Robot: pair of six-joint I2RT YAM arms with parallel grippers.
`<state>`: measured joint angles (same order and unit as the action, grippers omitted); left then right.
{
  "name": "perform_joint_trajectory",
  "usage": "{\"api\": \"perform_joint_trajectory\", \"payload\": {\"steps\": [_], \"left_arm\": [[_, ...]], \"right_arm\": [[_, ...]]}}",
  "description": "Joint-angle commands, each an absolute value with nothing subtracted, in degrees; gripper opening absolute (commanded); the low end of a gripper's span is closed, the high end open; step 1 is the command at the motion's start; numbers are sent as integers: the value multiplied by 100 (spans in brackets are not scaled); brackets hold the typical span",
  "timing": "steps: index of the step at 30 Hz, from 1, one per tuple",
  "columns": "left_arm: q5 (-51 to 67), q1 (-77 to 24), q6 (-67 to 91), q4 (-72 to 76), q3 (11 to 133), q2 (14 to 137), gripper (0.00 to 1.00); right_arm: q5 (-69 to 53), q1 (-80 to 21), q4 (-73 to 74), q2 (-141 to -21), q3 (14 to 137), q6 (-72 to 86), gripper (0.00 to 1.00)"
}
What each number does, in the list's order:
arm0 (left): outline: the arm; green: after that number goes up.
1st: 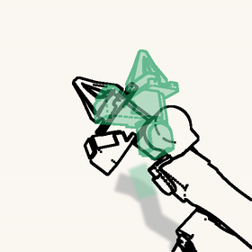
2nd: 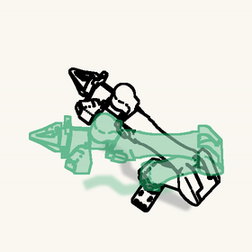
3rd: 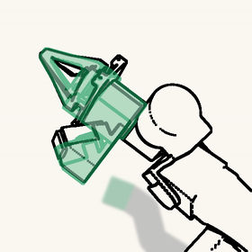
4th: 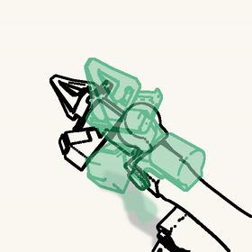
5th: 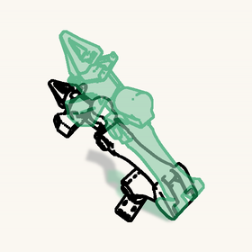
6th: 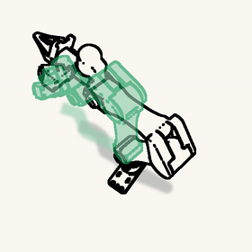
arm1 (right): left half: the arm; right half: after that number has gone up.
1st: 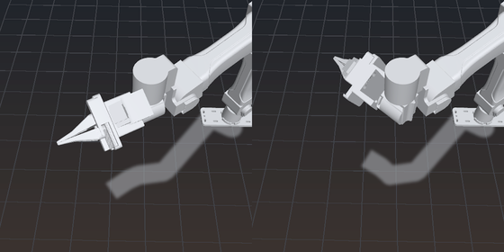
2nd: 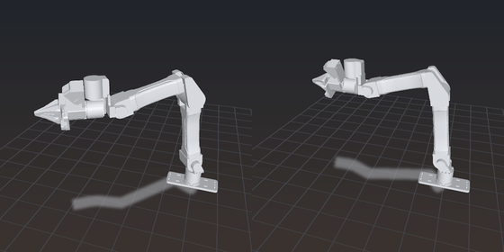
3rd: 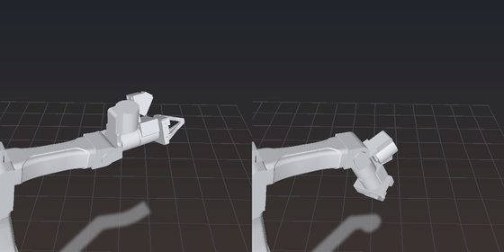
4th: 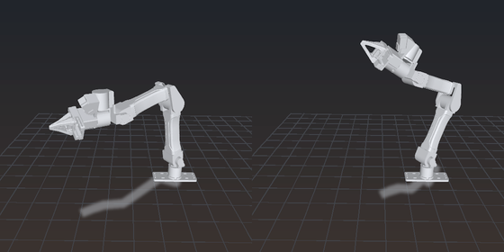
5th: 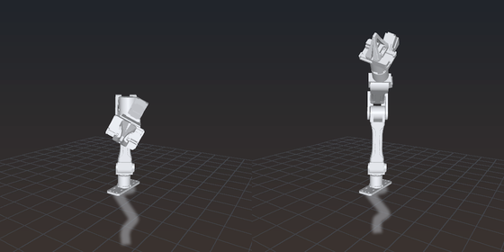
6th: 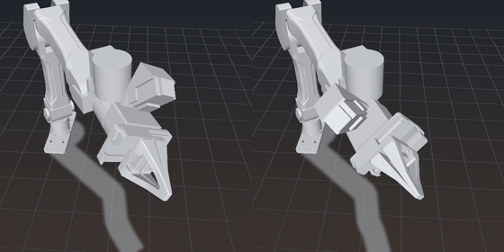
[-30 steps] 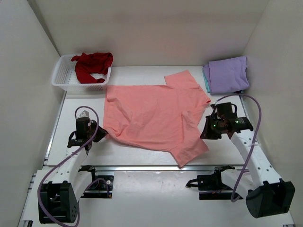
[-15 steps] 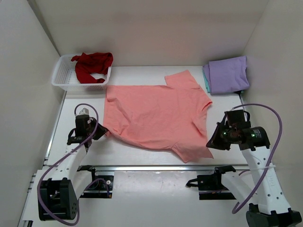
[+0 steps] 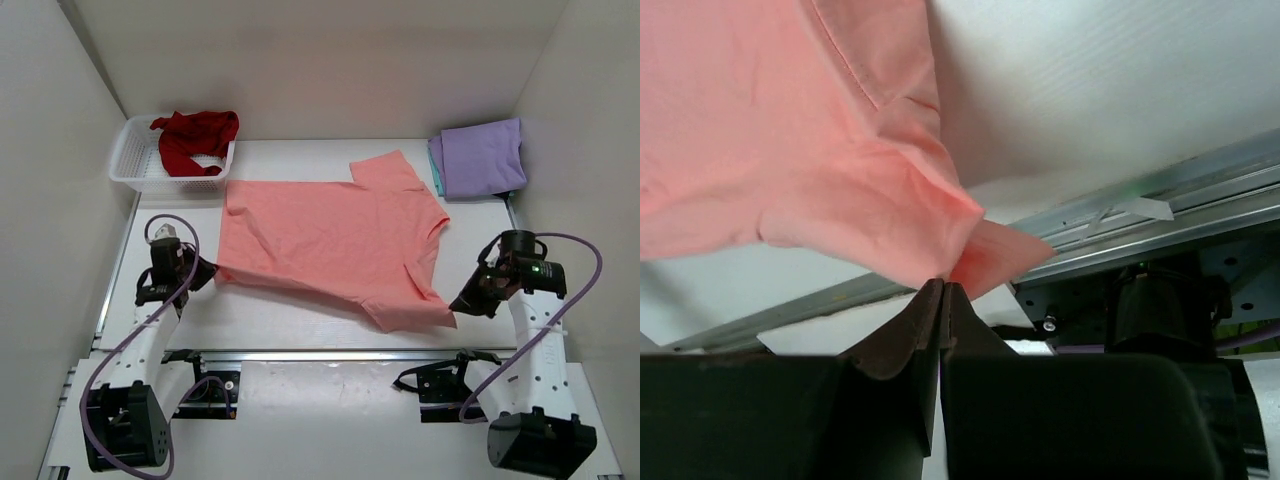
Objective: Fold and stack the t-shirts
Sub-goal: Flatten out the tshirt
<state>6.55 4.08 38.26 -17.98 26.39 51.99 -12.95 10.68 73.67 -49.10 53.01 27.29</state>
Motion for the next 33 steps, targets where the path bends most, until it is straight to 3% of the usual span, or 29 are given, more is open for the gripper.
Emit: {"api": "perform_joint_trajectory", "payload": {"steps": [1, 4, 9, 17, 26, 33], "left_arm": [[439, 527, 3954, -1644, 2883, 5220, 1], [527, 501, 4051, -1495, 2997, 5553, 2], [247, 624, 3991, -1529, 3453, 5652, 0], [254, 668, 4051, -1223, 3850, 5800, 0], [282, 501, 3947, -1012, 3946, 5888, 0], [247, 159, 3534, -773, 4586, 6003, 0]], "right_arm": [[-1776, 698, 6690, -5219, 5063, 2785, 0], [-1371, 98, 6311, -5844, 5159, 2830, 0], [-2337, 807, 6003, -6249, 4878, 2777, 0], [-1846, 2002, 5976, -5291, 4597, 3751, 0], [-1739, 2363, 6091, -4816, 4807, 4035, 0], [-1790, 1556, 5679, -4842, 4942, 4089, 1]]}}
